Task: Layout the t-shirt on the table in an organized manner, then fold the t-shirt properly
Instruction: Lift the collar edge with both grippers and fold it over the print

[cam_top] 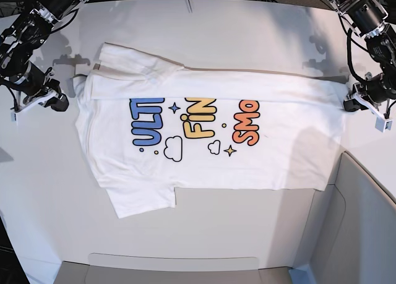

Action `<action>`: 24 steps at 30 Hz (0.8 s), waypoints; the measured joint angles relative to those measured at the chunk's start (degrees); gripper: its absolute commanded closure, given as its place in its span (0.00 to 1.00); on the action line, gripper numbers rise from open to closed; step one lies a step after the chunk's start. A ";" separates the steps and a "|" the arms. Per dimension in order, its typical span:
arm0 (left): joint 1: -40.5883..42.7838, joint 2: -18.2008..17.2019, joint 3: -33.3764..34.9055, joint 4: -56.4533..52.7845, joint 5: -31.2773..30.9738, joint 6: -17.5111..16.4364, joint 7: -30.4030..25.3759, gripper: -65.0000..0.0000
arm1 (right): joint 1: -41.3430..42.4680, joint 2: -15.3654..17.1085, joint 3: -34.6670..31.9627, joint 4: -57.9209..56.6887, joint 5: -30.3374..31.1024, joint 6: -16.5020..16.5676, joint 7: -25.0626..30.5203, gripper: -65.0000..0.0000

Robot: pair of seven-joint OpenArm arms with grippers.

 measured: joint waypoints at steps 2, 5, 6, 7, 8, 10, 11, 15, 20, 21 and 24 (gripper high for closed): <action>-0.02 0.07 0.07 -1.18 -0.07 -0.02 -1.68 1.00 | -0.15 -0.07 0.02 -3.37 -0.96 0.09 -0.11 1.00; 0.63 -0.02 0.07 -3.26 0.00 0.02 -1.99 1.00 | -0.31 -0.02 0.04 -5.20 -1.16 0.09 -0.20 1.00; 0.96 0.00 0.07 -3.56 0.02 0.00 -1.99 1.00 | -0.24 0.11 0.02 -5.49 -1.05 0.09 -0.11 1.00; 1.09 -0.02 0.07 -3.82 0.02 0.00 -1.95 1.00 | -0.07 0.13 0.02 -5.70 -0.94 0.07 0.04 1.00; 1.09 -0.02 0.07 -3.87 0.04 0.00 -1.86 1.00 | -0.11 0.26 -0.39 -5.92 -0.92 0.07 0.15 1.00; 1.01 -0.04 0.07 -3.87 0.00 0.00 -1.81 1.00 | -0.50 0.55 -2.51 -6.05 -1.31 0.07 0.00 1.00; 0.92 -0.02 0.07 -3.87 -0.02 0.00 -1.79 0.93 | -0.70 0.48 -3.45 -6.03 -1.22 0.09 0.11 1.00; 0.96 -0.07 0.11 -3.87 0.00 0.02 -1.62 0.68 | -1.46 0.13 -4.52 -6.03 -1.01 0.09 0.00 0.91; 0.94 -0.07 0.11 -3.87 -0.02 0.00 -1.57 0.54 | -1.64 0.42 -3.87 -5.88 -0.92 0.07 0.04 0.91; 0.96 -0.42 0.09 -3.87 -0.02 0.00 -1.49 0.54 | -1.79 0.28 -3.89 -5.27 -0.98 0.09 0.02 0.91; 0.94 -1.77 -0.09 -3.87 -0.02 0.00 -0.72 0.54 | -2.43 0.37 -3.87 -1.99 -0.72 0.07 0.00 0.91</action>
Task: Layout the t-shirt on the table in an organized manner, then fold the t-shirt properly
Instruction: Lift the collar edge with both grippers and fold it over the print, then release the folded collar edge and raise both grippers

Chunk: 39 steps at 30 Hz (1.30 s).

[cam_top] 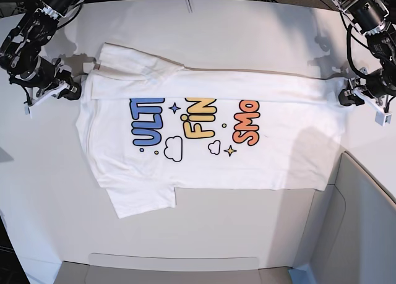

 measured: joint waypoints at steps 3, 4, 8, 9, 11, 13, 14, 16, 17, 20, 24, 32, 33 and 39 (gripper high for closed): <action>0.00 -0.26 -0.28 0.17 0.02 0.00 0.04 0.54 | -0.48 0.00 0.00 2.43 0.17 0.00 0.00 0.91; 0.00 -0.04 -0.28 0.17 0.00 0.00 0.07 0.54 | -0.61 -0.11 0.00 2.64 0.35 0.00 0.02 0.91; 0.00 0.04 -0.28 0.17 0.00 0.00 -0.09 0.54 | -0.92 -0.11 0.37 2.67 0.28 0.00 -0.02 0.91; 0.00 -0.02 -0.28 0.17 0.00 0.02 -0.22 0.54 | -0.94 -0.13 0.94 2.67 0.52 0.00 0.00 0.91; 0.00 -0.11 -0.28 0.17 0.02 0.00 -0.22 0.54 | -1.11 -0.07 2.21 2.67 0.20 0.00 0.00 0.91; 0.00 -0.50 -0.28 0.17 -0.02 0.00 -0.22 0.54 | -1.44 -0.09 2.56 2.67 0.17 0.00 0.00 0.91; -0.02 -0.68 -0.28 0.17 0.00 0.00 -0.24 0.54 | -1.57 -0.11 2.86 2.67 0.20 0.00 -0.04 0.91; -0.02 -1.14 -0.28 0.17 0.02 0.00 -0.42 0.54 | -1.55 -0.11 3.26 2.67 0.20 0.00 0.00 0.91; 0.00 -1.25 -0.28 0.17 0.02 0.00 -0.44 0.54 | -1.55 -0.09 3.28 2.67 0.22 0.00 0.00 0.91; 0.00 -1.05 -0.28 0.17 0.00 0.00 -1.92 0.54 | -1.92 -0.09 3.28 2.67 0.20 0.02 -0.02 0.91; 1.55 -1.09 -0.28 0.28 -0.17 2.73 -4.81 0.54 | -2.23 -0.11 3.28 2.67 0.24 0.02 0.00 0.91; 1.27 -0.37 -7.98 0.26 -0.44 5.22 -5.84 0.54 | -4.09 -0.02 3.26 6.84 2.60 0.02 -0.02 0.91; 1.31 -0.37 -10.97 0.28 -0.39 5.20 -5.81 0.54 | -4.11 0.00 3.28 7.76 3.17 0.04 0.00 0.91; 2.08 1.29 -19.23 3.08 0.44 5.60 -4.35 0.54 | -7.34 -0.31 3.13 11.98 7.96 0.20 0.00 0.91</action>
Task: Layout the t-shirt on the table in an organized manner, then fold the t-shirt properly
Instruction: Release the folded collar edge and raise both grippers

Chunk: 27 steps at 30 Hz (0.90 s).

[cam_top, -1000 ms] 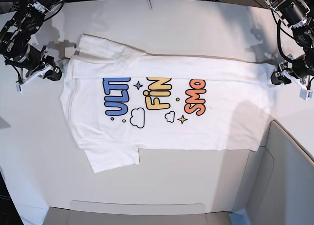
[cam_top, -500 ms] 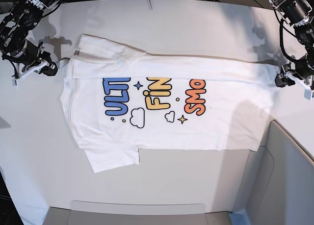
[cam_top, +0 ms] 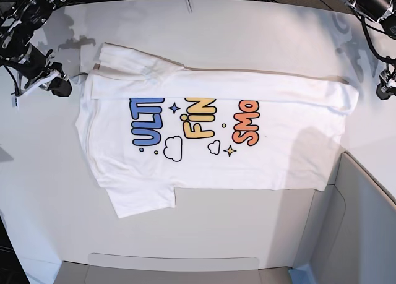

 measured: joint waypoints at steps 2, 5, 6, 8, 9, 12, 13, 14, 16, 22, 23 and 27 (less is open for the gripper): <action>0.83 0.46 0.07 2.99 -0.61 -0.26 -0.66 0.54 | -3.06 -0.70 -0.35 2.80 4.81 0.00 0.17 0.91; 4.85 0.68 0.20 7.32 -1.44 -0.48 -1.51 0.54 | -7.48 -3.93 -0.55 6.58 9.64 0.02 0.24 0.91; 5.99 0.76 0.17 8.17 -0.61 -0.46 -1.38 0.54 | -9.25 -4.94 -0.72 7.54 11.41 0.07 -0.04 0.91; 7.76 0.98 0.17 9.38 0.04 -0.22 -1.09 0.54 | -12.57 -6.71 -0.55 8.28 14.43 0.09 0.07 0.91; 8.22 1.16 0.17 9.84 -0.02 -0.24 -0.98 0.54 | -13.86 -7.39 -0.50 8.28 15.52 0.11 0.04 0.91; 8.31 2.12 0.26 10.71 -0.52 -0.44 -1.29 0.54 | -17.09 -10.10 -0.28 8.13 17.62 0.11 0.02 0.91; 8.66 2.19 0.31 10.97 -0.59 -0.42 -1.31 0.54 | -17.62 -11.34 -0.13 8.13 17.92 0.07 -0.02 0.91; 9.09 2.12 0.31 11.04 -0.70 -0.44 -1.33 0.54 | -17.94 -12.07 -0.11 8.13 17.99 0.11 -0.02 0.91; 10.05 2.01 0.31 11.08 -0.59 -0.42 -1.38 0.54 | -18.03 -12.13 0.07 7.45 18.16 0.02 -0.11 0.91; 11.47 2.03 0.31 11.08 -0.52 -0.42 -1.42 0.54 | -15.04 -12.13 3.56 -0.11 10.84 -0.35 0.07 0.90; 11.63 2.05 0.28 11.08 -0.44 -0.42 -1.31 0.54 | -14.23 -12.22 4.15 -1.20 10.03 -0.35 0.02 0.90; 11.74 2.03 0.28 11.08 -0.46 -0.44 -1.25 0.54 | -13.62 -12.17 4.66 -4.72 8.09 -0.39 0.44 0.90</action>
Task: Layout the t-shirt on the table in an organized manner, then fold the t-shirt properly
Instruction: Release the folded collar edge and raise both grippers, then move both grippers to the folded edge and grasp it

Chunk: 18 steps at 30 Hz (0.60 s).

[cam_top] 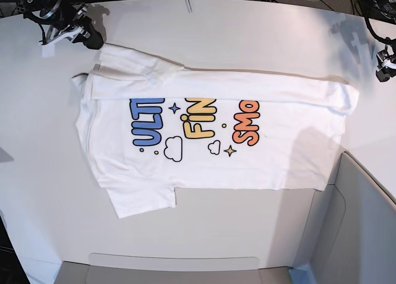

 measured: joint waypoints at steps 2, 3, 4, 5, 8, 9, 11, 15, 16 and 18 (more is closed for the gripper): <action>-0.04 0.00 0.00 0.00 -0.02 0.00 0.00 0.54 | 0.13 -0.02 0.00 -1.01 0.04 0.00 0.00 0.87; -0.09 0.00 0.00 0.00 0.00 0.00 0.02 0.54 | 0.52 -0.02 0.00 -1.25 0.04 0.00 0.02 0.85; -0.02 0.00 0.00 0.00 0.00 0.02 0.04 0.54 | 1.16 0.00 0.00 -1.70 0.15 0.00 0.00 0.84; 0.02 0.02 0.00 0.00 0.00 0.00 0.13 0.54 | 1.51 0.02 -0.02 -1.99 0.24 0.00 0.11 0.83; -0.02 0.00 0.00 0.00 -0.02 0.00 0.66 0.54 | 1.75 0.22 -1.27 -1.99 0.22 0.00 0.15 0.82; -0.02 0.02 0.00 0.00 -0.02 0.00 0.63 0.54 | 1.75 0.33 -2.19 -1.99 0.20 0.00 0.20 0.82; 0.00 0.07 0.00 0.00 -0.02 0.00 0.66 0.54 | 1.88 0.31 -4.26 -1.99 0.04 0.02 0.17 0.82; 0.00 0.04 0.00 0.00 -0.02 0.00 0.66 0.54 | 2.10 -0.09 -6.62 -1.77 0.04 0.02 0.28 0.83; 0.00 0.07 0.00 0.00 -0.02 0.00 0.66 0.54 | 2.10 -0.37 -6.62 -1.77 0.11 0.02 0.44 0.83; 0.02 0.13 0.00 0.00 0.00 0.00 0.66 0.54 | 2.10 -0.52 -6.62 -1.77 0.20 0.04 0.46 0.83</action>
